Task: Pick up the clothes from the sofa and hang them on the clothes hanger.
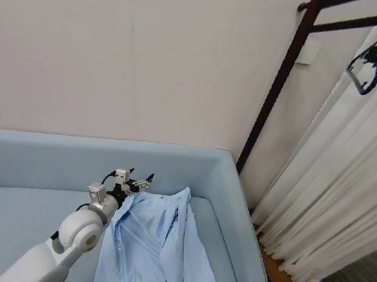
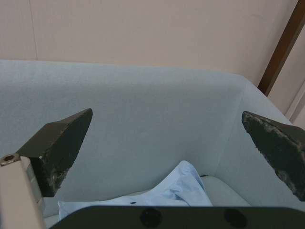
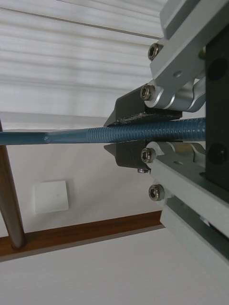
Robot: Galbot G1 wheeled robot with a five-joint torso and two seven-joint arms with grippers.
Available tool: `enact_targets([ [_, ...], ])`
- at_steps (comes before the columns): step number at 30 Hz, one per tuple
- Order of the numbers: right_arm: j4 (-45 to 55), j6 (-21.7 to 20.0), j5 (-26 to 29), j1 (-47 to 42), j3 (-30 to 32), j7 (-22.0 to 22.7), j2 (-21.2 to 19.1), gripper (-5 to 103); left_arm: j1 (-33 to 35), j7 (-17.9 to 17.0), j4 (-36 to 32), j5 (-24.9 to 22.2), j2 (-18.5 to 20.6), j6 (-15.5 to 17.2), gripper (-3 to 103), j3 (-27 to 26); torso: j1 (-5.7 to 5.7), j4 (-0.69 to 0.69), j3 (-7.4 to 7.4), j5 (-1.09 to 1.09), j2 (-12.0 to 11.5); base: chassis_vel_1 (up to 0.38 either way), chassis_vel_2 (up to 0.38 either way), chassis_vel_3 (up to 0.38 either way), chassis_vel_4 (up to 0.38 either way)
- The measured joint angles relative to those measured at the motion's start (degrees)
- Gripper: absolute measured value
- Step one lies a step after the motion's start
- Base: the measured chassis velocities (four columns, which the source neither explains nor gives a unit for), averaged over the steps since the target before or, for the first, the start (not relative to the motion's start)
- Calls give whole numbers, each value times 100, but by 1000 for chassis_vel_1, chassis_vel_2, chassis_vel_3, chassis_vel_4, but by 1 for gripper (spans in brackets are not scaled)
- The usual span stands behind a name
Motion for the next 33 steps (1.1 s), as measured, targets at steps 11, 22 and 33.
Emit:
enact_targets([
  [11, 1064, -36, 385, 151, 44, 202, -329, 8, 100, -1, -28, 17, -18, -5, 100, -63, 0, 0, 0, -1, 0, 0, 0, 0, 0],
  [22, 2451, -199, 633, -1263, 1382, -475, -1184, 8, 415, -40, -105, 44, 59, -34, 100, -331, -1, 0, 0, -1, 0, 0, 0, 0, 0],
  [33, 2740, 90, -267, -2388, 619, -3999, -2534, 8, 407, -398, 486, 166, 191, 16, 100, -568, -1, -1, 0, 0, 0, 0, 0, 0, 0],
])
